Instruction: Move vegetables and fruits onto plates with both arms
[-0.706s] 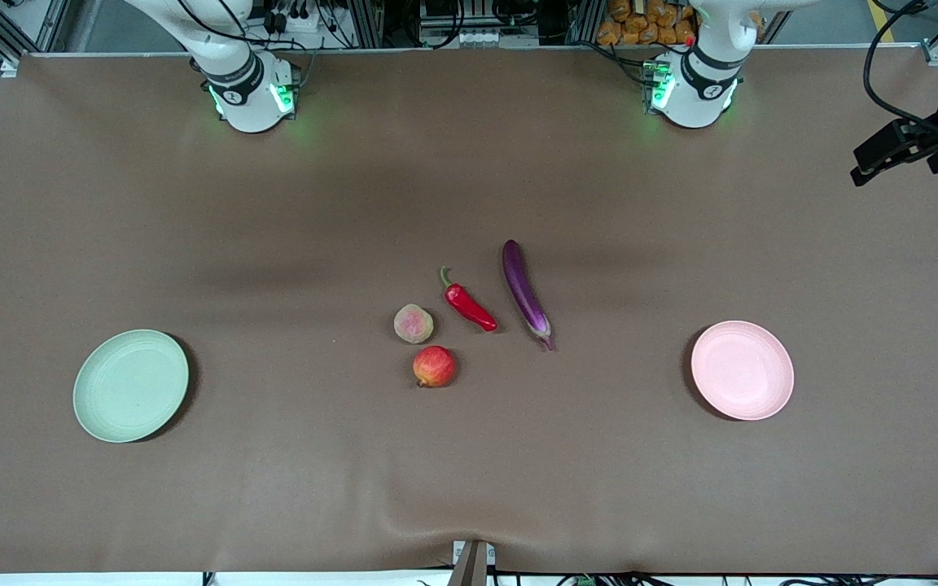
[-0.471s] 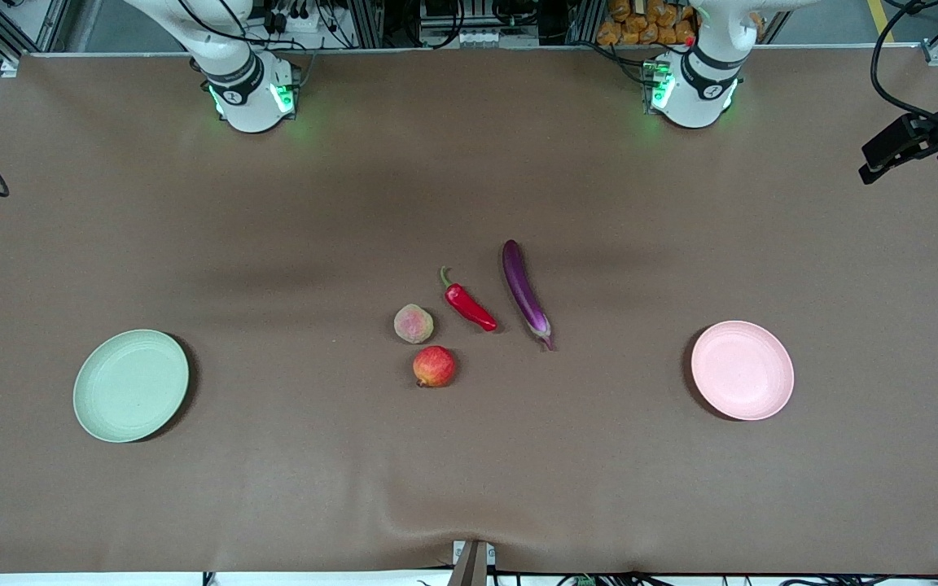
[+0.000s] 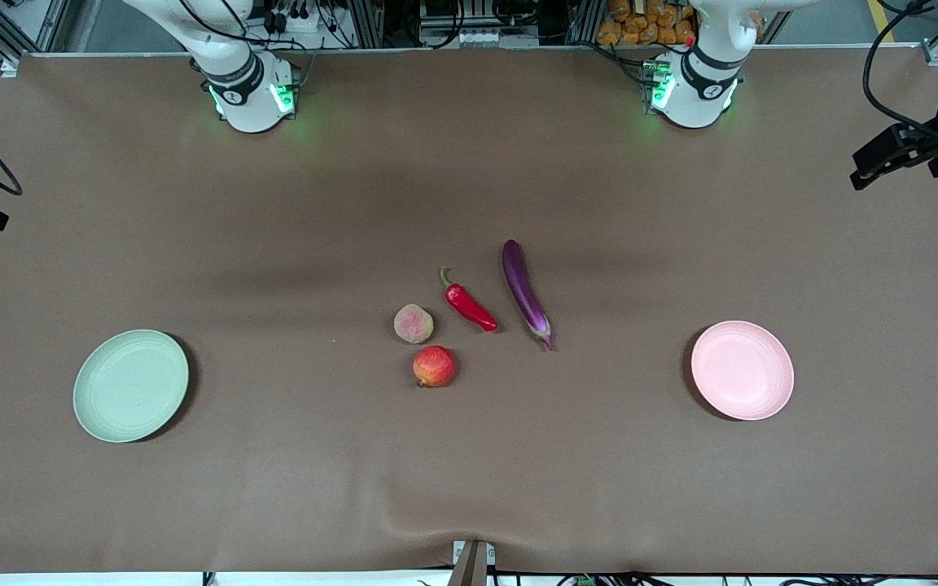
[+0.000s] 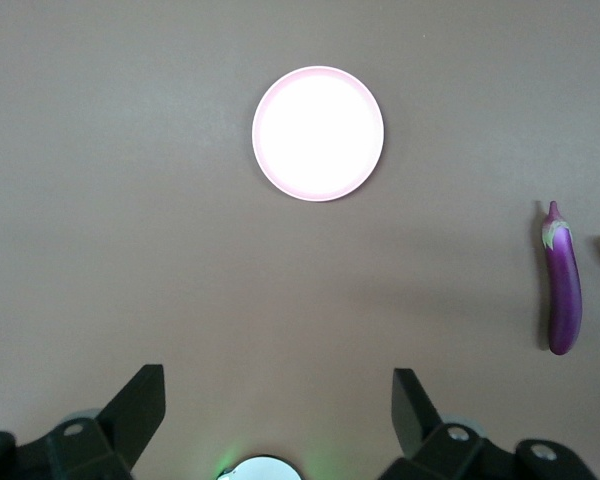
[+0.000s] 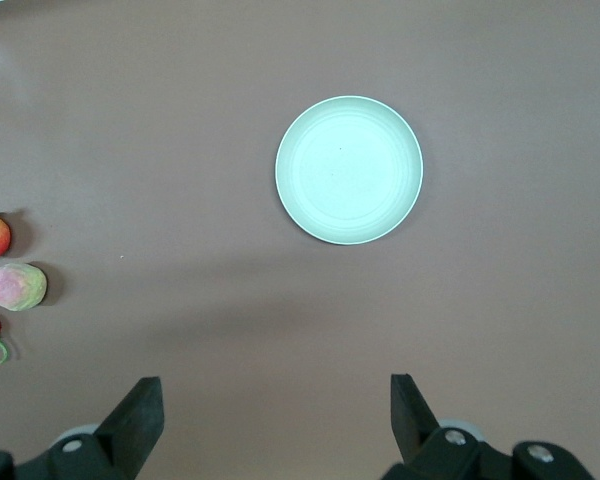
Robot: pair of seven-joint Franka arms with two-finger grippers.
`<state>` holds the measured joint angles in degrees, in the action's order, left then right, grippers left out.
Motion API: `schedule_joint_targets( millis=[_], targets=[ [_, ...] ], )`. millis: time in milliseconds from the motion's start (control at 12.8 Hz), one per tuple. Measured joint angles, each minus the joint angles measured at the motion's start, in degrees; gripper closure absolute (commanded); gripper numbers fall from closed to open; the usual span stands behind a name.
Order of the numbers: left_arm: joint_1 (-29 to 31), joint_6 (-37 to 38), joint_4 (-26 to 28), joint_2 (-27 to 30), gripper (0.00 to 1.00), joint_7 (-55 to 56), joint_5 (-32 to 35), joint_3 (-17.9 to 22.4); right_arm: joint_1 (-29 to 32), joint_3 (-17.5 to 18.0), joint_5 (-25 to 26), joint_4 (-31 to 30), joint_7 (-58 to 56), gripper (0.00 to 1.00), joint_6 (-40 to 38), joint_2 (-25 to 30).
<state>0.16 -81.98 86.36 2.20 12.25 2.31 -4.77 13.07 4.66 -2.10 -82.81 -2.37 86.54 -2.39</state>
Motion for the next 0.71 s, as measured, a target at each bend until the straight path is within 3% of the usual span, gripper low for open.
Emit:
schedule_joint_targets(
  millis=[706],
  targets=[
    [0.0,0.0,0.0,-0.3,0.0,0.0,0.2,-1.4,-1.0,-0.1,0.0,0.0,0.0,0.0,-1.2,0.1]
  ],
)
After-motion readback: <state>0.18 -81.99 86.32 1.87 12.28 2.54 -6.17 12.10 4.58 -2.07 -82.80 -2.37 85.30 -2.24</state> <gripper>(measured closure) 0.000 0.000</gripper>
